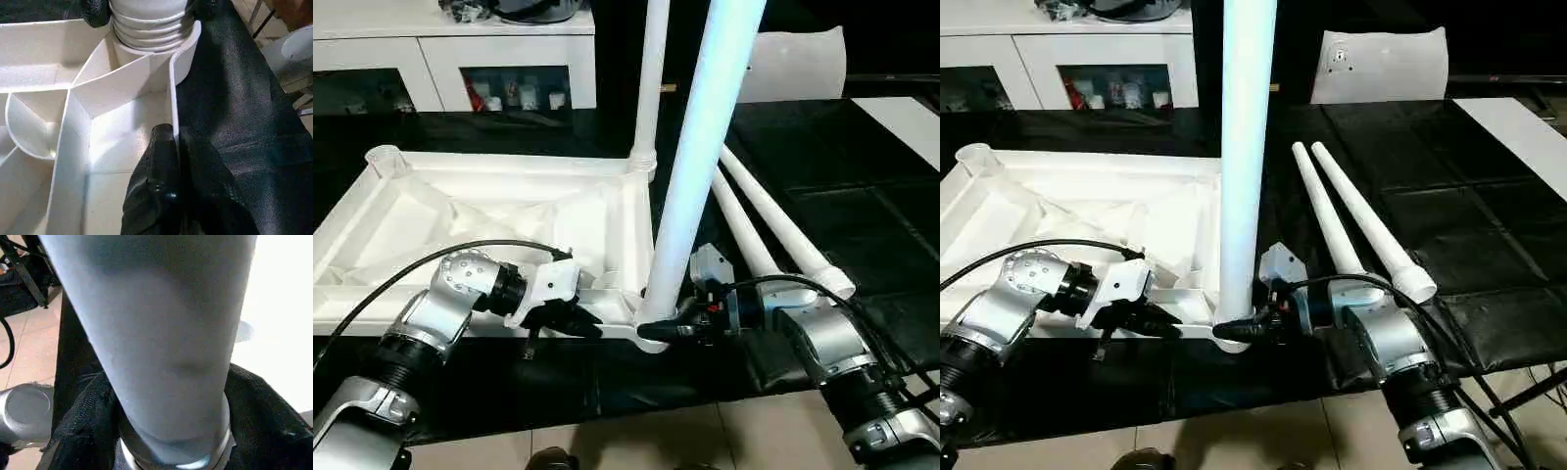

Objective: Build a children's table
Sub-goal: Rotate leg to tighten

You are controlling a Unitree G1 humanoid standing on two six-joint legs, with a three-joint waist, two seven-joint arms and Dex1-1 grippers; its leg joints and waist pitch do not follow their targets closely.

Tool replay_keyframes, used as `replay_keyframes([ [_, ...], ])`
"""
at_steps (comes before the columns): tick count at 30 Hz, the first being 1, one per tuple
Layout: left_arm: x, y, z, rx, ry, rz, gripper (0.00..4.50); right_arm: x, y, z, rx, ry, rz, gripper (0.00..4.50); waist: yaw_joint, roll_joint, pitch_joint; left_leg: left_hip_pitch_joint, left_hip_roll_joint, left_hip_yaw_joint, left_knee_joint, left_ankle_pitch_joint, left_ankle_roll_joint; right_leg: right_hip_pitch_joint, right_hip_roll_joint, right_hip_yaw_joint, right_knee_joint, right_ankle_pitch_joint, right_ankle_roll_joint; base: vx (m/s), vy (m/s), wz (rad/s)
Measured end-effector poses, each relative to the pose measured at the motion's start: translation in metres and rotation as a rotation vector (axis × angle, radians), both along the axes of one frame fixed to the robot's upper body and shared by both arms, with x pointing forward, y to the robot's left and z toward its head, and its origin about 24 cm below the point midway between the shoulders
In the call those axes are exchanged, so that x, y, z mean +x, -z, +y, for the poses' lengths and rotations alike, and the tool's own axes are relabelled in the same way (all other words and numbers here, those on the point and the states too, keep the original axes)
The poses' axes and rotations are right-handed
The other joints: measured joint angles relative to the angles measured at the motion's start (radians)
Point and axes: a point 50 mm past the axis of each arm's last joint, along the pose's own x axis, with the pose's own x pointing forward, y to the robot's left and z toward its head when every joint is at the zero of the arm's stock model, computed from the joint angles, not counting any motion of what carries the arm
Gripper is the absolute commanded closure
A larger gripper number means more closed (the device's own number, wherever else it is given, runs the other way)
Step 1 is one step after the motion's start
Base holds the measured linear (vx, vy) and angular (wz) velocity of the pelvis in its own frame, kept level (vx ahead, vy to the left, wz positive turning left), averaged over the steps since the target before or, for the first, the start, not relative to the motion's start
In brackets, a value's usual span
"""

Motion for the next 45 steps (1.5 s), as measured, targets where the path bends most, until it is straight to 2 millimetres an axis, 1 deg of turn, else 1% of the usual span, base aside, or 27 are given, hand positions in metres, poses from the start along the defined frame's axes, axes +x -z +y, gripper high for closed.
replay_keyframes([
  [5, 0.001, 0.0, 0.001, -0.001, -0.046, 0.018, 4.5, -0.004, 0.004, 0.006, 0.042, 0.065, 0.021, 1.81, -0.001, 0.0, 0.0, 0.002, 0.0, 0.0, 0.0, 0.0, 0.0, 0.001, 0.0, 0.0, 0.0, 0.0, 0.0, 0.0, 0.0, 0.0],
  [7, 0.003, 0.001, 0.0, -0.01, -0.112, 0.025, 4.5, -0.003, 0.007, 0.011, 0.066, 0.15, 0.024, 1.81, -0.008, 0.0, 0.0, 0.005, 0.0, 0.0, -0.001, 0.0, -0.001, 0.002, 0.0, 0.001, 0.0, 0.0, 0.0, 0.0, 0.0, 0.0],
  [9, 0.006, 0.003, 0.002, -0.024, -0.251, 0.027, 4.5, 0.003, 0.012, 0.02, 0.1, 0.307, 0.028, 1.81, -0.019, 0.0, 0.0, 0.01, -0.001, 0.0, -0.003, 0.001, -0.002, 0.004, 0.0, 0.002, 0.001, -0.002, 0.003, 0.0, 0.0, 0.0],
  [10, 0.007, 0.003, 0.0, -0.028, -0.29, 0.024, 4.5, 0.006, 0.013, 0.022, 0.108, 0.365, 0.029, 1.81, -0.025, 0.001, 0.001, 0.011, -0.001, 0.0, -0.003, 0.001, -0.002, 0.004, 0.0, 0.002, 0.0, -0.002, 0.003, 0.0, 0.0, 0.0],
  [13, 0.012, 0.007, -0.015, -0.079, -0.456, 0.039, 4.5, 0.02, 0.015, 0.027, 0.136, 0.585, 0.048, 1.82, -0.05, 0.0, 0.001, 0.012, -0.002, 0.0, -0.004, 0.001, -0.002, 0.003, 0.0, 0.001, -0.006, -0.002, 0.004, 0.0, 0.0, 0.0],
  [15, 0.016, 0.009, -0.031, -0.12, -0.576, 0.047, 4.5, 0.033, 0.013, 0.029, 0.15, 0.74, 0.07, 1.82, -0.067, 0.001, 0.001, 0.012, -0.002, -0.001, -0.006, 0.001, -0.002, 0.003, 0.0, 0.0, -0.015, -0.002, 0.004, 0.0, 0.0, 0.0],
  [16, 0.018, 0.009, -0.037, -0.127, -0.627, 0.042, 4.5, 0.038, 0.012, 0.032, 0.148, 0.802, 0.077, 1.85, -0.072, 0.002, 0.002, 0.012, -0.003, -0.001, -0.007, 0.001, -0.002, 0.002, 0.0, 0.001, -0.017, -0.002, 0.004, 0.0, 0.0, 0.0],
  [18, 0.02, 0.009, -0.05, -0.133, -0.703, 0.032, 4.5, 0.047, 0.01, 0.035, 0.141, 0.902, 0.088, 1.88, -0.075, 0.003, 0.002, 0.012, -0.005, -0.001, -0.007, 0.001, -0.002, 0.002, -0.001, 0.003, -0.019, -0.002, 0.004, 0.0, 0.0, 0.0],
  [22, 0.024, 0.008, -0.067, -0.152, -0.791, 0.011, 4.5, 0.058, 0.005, 0.038, 0.122, 1.013, 0.089, 1.89, -0.074, 0.003, 0.002, 0.012, -0.006, 0.0, -0.008, 0.001, -0.002, 0.001, -0.001, 0.005, -0.019, 0.001, 0.003, 0.0, 0.0, 0.0],
  [24, 0.024, 0.007, -0.07, -0.157, -0.796, 0.001, 4.5, 0.06, 0.003, 0.038, 0.117, 1.023, 0.073, 1.89, -0.071, 0.003, 0.002, 0.011, -0.007, 0.0, -0.009, 0.0, -0.001, 0.001, -0.001, 0.005, -0.019, 0.01, 0.003, 0.0, 0.0, 0.0],
  [25, 0.024, 0.007, -0.07, -0.154, -0.788, -0.007, 4.5, 0.06, 0.003, 0.039, 0.118, 1.023, 0.067, 1.34, -0.07, 0.003, 0.002, 0.011, -0.007, 0.0, -0.011, 0.0, -0.001, 0.0, -0.001, 0.005, -0.019, 0.011, 0.004, 0.0, 0.0, 0.0],
  [26, 0.024, 0.007, -0.071, -0.151, -0.778, -0.015, 4.5, 0.06, 0.003, 0.039, 0.122, 1.024, 0.062, 1.34, -0.068, 0.003, 0.002, 0.012, -0.006, 0.0, -0.014, 0.0, -0.001, -0.001, 0.0, 0.004, -0.019, 0.01, 0.005, 0.0, 0.0, 0.0],
  [27, 0.024, 0.006, -0.071, -0.151, -0.775, -0.022, 4.5, 0.06, 0.002, 0.039, 0.126, 1.023, 0.058, 1.2, -0.067, 0.003, 0.002, 0.012, -0.006, 0.0, -0.018, 0.0, -0.002, -0.001, 0.0, 0.003, -0.019, 0.01, 0.005, 0.0, 0.0, 0.0],
  [29, 0.025, 0.005, -0.069, -0.147, -0.773, -0.037, 4.5, 0.059, 0.002, 0.042, 0.138, 1.019, 0.057, 1.18, -0.066, 0.003, 0.001, 0.012, -0.004, 0.0, -0.021, 0.001, -0.003, -0.002, 0.001, 0.002, -0.018, 0.011, 0.003, 0.0, 0.0, 0.0],
  [30, 0.025, 0.005, -0.068, -0.143, -0.763, -0.049, 4.5, 0.059, 0.002, 0.043, 0.145, 1.019, 0.055, 0.98, -0.067, 0.003, 0.001, 0.012, -0.003, 0.0, -0.022, 0.001, -0.003, -0.003, 0.002, 0.001, -0.018, 0.011, 0.003, 0.0, 0.0, 0.0],
  [31, 0.024, 0.005, -0.068, -0.14, -0.754, -0.054, 4.5, 0.059, 0.002, 0.043, 0.146, 1.019, 0.053, 0.98, -0.066, 0.003, 0.001, 0.012, -0.003, -0.001, -0.023, 0.002, -0.005, -0.003, 0.002, 0.001, -0.018, 0.011, 0.003, 0.0, 0.0, 0.0],
  [32, 0.024, 0.004, -0.067, -0.136, -0.745, -0.063, 4.5, 0.059, 0.002, 0.043, 0.15, 1.02, 0.05, 0.85, -0.067, 0.003, 0.001, 0.012, -0.003, -0.001, -0.024, 0.003, -0.006, -0.004, 0.002, 0.001, -0.019, 0.011, 0.003, 0.0, 0.0, 0.0],
  [35, 0.024, 0.003, -0.066, -0.127, -0.712, -0.108, 4.5, 0.057, 0.003, 0.044, 0.165, 1.021, 0.045, 0.65, -0.067, 0.004, 0.002, 0.011, -0.003, -0.001, -0.024, 0.003, -0.006, -0.005, 0.002, 0.001, -0.019, 0.011, 0.003, 0.0, 0.0, 0.0],
  [36, 0.024, 0.003, -0.066, -0.127, -0.695, -0.123, 4.5, 0.056, 0.003, 0.042, 0.171, 1.023, 0.039, 0.65, -0.067, 0.004, 0.002, 0.01, -0.004, -0.001, -0.024, 0.003, -0.006, -0.005, 0.002, 0.001, -0.019, 0.011, 0.003, 0.0, 0.0, 0.0],
  [37, 0.024, 0.003, -0.067, -0.132, -0.679, -0.135, 4.5, 0.053, 0.003, 0.039, 0.178, 1.025, 0.033, 0.38, -0.065, 0.003, 0.002, 0.01, -0.004, -0.001, -0.025, 0.003, -0.006, -0.005, 0.002, 0.001, -0.02, 0.011, 0.003, 0.0, 0.0, 0.0],
  [39, 0.024, 0.003, -0.068, -0.138, -0.651, -0.156, 4.5, 0.048, 0.002, 0.035, 0.205, 1.019, 0.028, 0.29, -0.06, 0.004, 0.002, 0.007, -0.004, -0.001, -0.025, 0.003, -0.006, -0.007, 0.002, 0.001, -0.021, 0.01, 0.004, 0.0, 0.0, 0.0],
  [40, 0.025, 0.003, -0.069, -0.143, -0.644, -0.166, 4.5, 0.045, 0.001, 0.031, 0.211, 1.014, 0.023, 0.18, -0.056, 0.004, 0.002, 0.007, -0.004, -0.001, -0.025, 0.003, -0.006, -0.007, 0.001, 0.001, -0.021, 0.01, 0.004, 0.0, 0.0, 0.0],
  [41, 0.025, 0.004, -0.07, -0.15, -0.643, -0.174, 4.5, 0.041, -0.001, 0.028, 0.218, 1.005, 0.014, 0.18, -0.051, 0.004, 0.002, 0.007, -0.004, 0.0, -0.025, 0.003, -0.006, -0.007, 0.001, 0.001, -0.021, 0.01, 0.004, 0.0, 0.0, 0.0],
  [42, 0.027, 0.004, -0.07, -0.156, -0.647, -0.179, 4.5, 0.038, -0.004, 0.025, 0.225, 0.99, 0.0, 0.08, -0.049, 0.004, 0.002, 0.007, -0.004, -0.001, -0.025, 0.003, -0.006, -0.007, 0.002, 0.001, -0.021, 0.01, 0.004, 0.0, 0.0, 0.0],
  [43, 0.028, 0.004, -0.07, -0.156, -0.652, -0.177, 4.5, 0.036, -0.007, 0.025, 0.235, 0.976, -0.014, 0.08, -0.048, 0.004, 0.002, 0.007, -0.004, 0.0, -0.025, 0.003, -0.006, -0.007, 0.002, 0.001, -0.021, 0.01, 0.004, 0.0, 0.0, 0.0],
  [44, 0.029, 0.004, -0.07, -0.157, -0.655, -0.174, 4.23, 0.035, -0.011, 0.025, 0.244, 0.964, -0.03, 0.02, -0.048, 0.004, 0.002, 0.008, -0.004, 0.0, -0.025, 0.003, -0.006, -0.007, 0.002, 0.001, -0.02, 0.01, 0.004, 0.0, 0.0, 0.0],
  [45, 0.03, 0.004, -0.07, -0.158, -0.655, -0.172, 4.06, 0.032, -0.015, 0.024, 0.25, 0.959, -0.046, 0.0, -0.047, 0.004, 0.002, 0.008, -0.004, 0.0, -0.025, 0.003, -0.006, -0.007, 0.002, 0.001, -0.02, 0.01, 0.004, 0.0, 0.0, 0.0],
])
